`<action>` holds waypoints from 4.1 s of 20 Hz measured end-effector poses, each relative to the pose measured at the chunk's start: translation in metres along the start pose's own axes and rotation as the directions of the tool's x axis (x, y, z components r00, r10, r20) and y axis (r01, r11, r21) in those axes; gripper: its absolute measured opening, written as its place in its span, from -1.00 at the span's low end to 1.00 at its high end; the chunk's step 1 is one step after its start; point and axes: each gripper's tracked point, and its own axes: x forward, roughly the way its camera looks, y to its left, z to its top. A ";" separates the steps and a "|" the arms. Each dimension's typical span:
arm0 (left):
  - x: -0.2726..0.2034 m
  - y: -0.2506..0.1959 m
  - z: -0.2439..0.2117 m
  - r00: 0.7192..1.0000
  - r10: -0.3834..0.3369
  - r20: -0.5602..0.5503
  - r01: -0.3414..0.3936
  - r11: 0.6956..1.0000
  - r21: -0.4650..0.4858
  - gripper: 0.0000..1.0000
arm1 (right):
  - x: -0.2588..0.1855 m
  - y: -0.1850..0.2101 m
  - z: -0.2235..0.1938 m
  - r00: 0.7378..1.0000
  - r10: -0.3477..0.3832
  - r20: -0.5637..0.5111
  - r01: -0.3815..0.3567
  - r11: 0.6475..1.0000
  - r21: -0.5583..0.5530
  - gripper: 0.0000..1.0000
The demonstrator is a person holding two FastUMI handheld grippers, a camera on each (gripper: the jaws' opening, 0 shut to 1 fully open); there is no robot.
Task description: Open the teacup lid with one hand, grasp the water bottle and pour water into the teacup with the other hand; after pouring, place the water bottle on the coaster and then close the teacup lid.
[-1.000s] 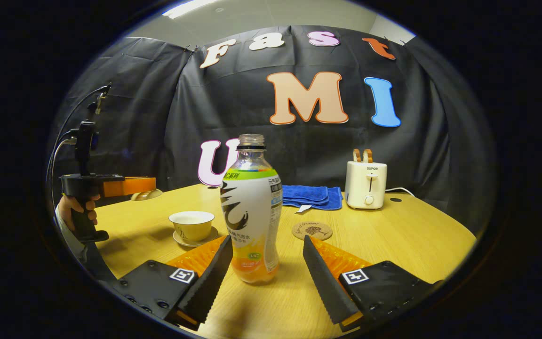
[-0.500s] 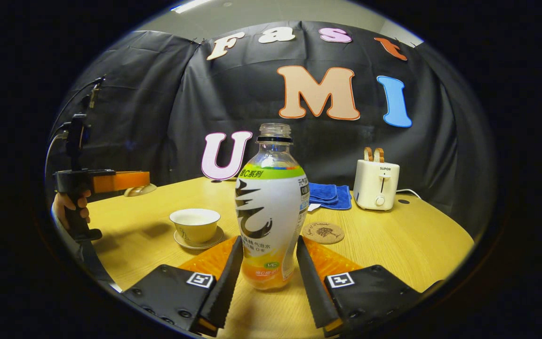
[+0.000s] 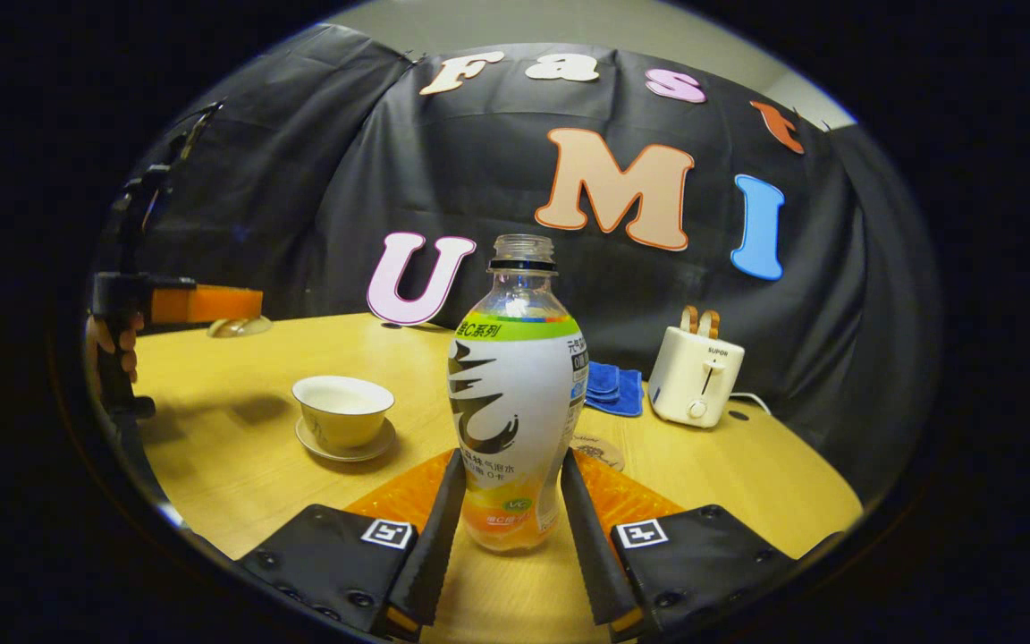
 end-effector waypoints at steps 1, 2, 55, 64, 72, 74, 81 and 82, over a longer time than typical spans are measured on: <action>0.001 0.000 0.001 1.000 -0.001 0.002 0.001 1.000 -0.001 -0.47 | 0.001 -0.003 0.001 1.000 -0.014 0.005 0.015 0.999 -0.053 0.35; 0.000 0.001 -0.001 1.000 -0.003 0.002 0.003 1.000 0.001 -0.47 | 0.003 -0.005 0.002 0.999 -0.030 0.014 0.031 0.993 -0.110 0.34; 0.002 -0.012 -0.004 0.998 -0.064 0.000 0.063 0.997 -0.048 -0.48 | 0.039 0.027 0.042 0.980 0.132 0.151 0.159 -0.058 -0.985 0.34; 0.000 -0.014 -0.005 0.998 -0.069 -0.001 0.069 0.996 -0.063 -0.48 | 0.044 0.027 0.055 0.974 0.135 0.180 0.197 -0.127 -0.972 0.34; 0.000 -0.016 -0.003 0.997 -0.072 0.003 0.072 0.995 -0.063 -0.48 | 0.046 0.022 0.075 0.963 0.156 0.219 0.250 -0.222 -0.942 0.35; -0.001 -0.016 -0.001 0.997 -0.075 0.004 0.075 0.995 -0.065 -0.47 | 0.047 0.022 0.077 0.961 0.162 0.222 0.256 -0.234 -0.938 0.32; -0.003 -0.018 0.002 0.997 -0.080 0.010 0.081 0.995 -0.061 -0.47 | 0.048 0.015 0.055 0.977 0.114 0.179 0.183 -0.026 -0.983 0.36; -0.004 -0.018 0.003 0.997 -0.078 0.014 0.079 0.995 -0.058 -0.48 | 0.047 0.014 0.051 0.979 0.105 0.172 0.172 0.012 -0.985 0.32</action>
